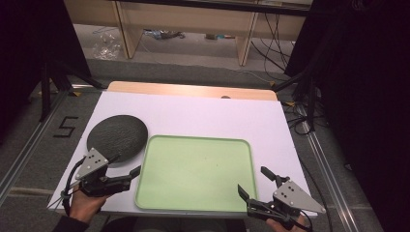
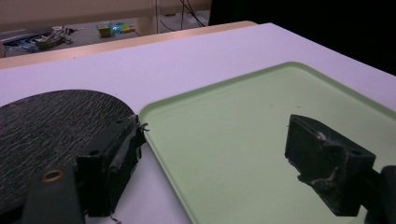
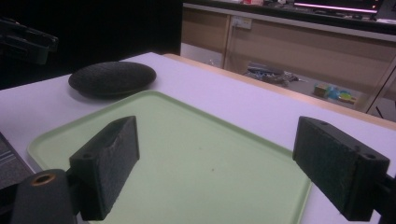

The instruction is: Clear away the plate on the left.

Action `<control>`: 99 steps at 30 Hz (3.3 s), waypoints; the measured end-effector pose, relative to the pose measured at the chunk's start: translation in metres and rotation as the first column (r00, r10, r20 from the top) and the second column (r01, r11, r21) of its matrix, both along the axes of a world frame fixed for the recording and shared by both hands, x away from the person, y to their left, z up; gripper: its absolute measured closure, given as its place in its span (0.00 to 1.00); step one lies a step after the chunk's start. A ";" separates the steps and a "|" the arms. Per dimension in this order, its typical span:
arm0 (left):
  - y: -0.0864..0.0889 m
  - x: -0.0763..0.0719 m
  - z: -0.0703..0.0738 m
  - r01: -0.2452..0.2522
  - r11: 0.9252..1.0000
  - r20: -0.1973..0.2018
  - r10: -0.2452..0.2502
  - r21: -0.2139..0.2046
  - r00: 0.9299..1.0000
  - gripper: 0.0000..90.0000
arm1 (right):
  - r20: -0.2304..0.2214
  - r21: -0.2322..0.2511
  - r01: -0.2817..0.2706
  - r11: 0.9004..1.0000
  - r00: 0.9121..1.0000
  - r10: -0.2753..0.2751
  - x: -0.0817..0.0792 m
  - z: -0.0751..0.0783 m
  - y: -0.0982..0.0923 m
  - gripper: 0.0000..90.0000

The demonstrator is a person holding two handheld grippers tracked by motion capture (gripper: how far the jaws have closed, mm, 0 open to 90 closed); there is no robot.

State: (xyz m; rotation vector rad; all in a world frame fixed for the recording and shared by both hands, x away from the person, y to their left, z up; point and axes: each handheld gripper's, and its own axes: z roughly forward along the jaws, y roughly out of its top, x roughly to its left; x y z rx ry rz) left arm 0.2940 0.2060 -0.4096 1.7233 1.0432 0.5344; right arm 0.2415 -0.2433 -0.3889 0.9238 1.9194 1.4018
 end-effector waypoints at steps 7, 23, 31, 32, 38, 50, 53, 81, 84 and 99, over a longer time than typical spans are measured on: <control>0.005 0.007 -0.001 -0.017 1.000 -0.012 0.017 0.004 1.000 0.19 | 0.000 0.000 -0.001 1.000 1.000 0.001 0.000 0.000 0.000 0.17; 0.020 0.032 -0.006 -0.089 0.996 -0.039 0.089 0.022 0.995 0.19 | 0.001 -0.004 -0.008 1.000 1.000 0.008 0.000 0.000 0.001 0.17; 0.037 0.060 -0.014 -0.148 0.989 -0.132 0.145 -0.013 0.981 0.19 | 0.000 -0.010 -0.010 1.000 1.000 0.010 0.000 0.000 0.002 0.17; 0.040 0.065 -0.016 -0.161 0.987 -0.136 0.159 0.001 0.978 0.19 | -0.002 -0.014 -0.006 1.000 1.000 0.006 -0.001 0.000 0.001 0.17; 0.052 0.079 -0.020 -0.214 0.976 -0.149 0.219 0.048 0.964 0.19 | -0.003 -0.007 -0.012 1.000 1.000 0.012 0.000 0.000 0.001 0.17; 0.085 0.101 -0.031 -0.318 0.947 -0.245 0.317 0.039 0.916 0.19 | -0.002 -0.017 -0.003 1.000 1.000 0.003 0.000 0.000 0.001 0.17; 0.092 0.107 -0.034 -0.344 0.938 -0.271 0.339 0.030 0.901 0.19 | 0.001 -0.008 -0.014 1.000 1.000 0.015 0.000 0.000 0.001 0.17; 0.137 0.138 -0.052 -0.438 0.899 -0.386 0.398 -0.019 0.833 0.23 | -0.002 -0.021 -0.017 1.000 1.000 0.017 0.000 0.000 0.001 0.17; 0.143 0.140 -0.054 -0.435 0.900 -0.402 0.392 -0.017 0.827 0.24 | 0.006 -0.020 -0.017 1.000 1.000 0.017 0.000 0.000 0.001 0.17; 0.163 0.147 -0.066 -0.461 0.876 -0.500 0.338 -0.144 0.798 0.33 | -0.004 -0.024 -0.016 1.000 1.000 0.016 -0.001 0.000 0.002 0.17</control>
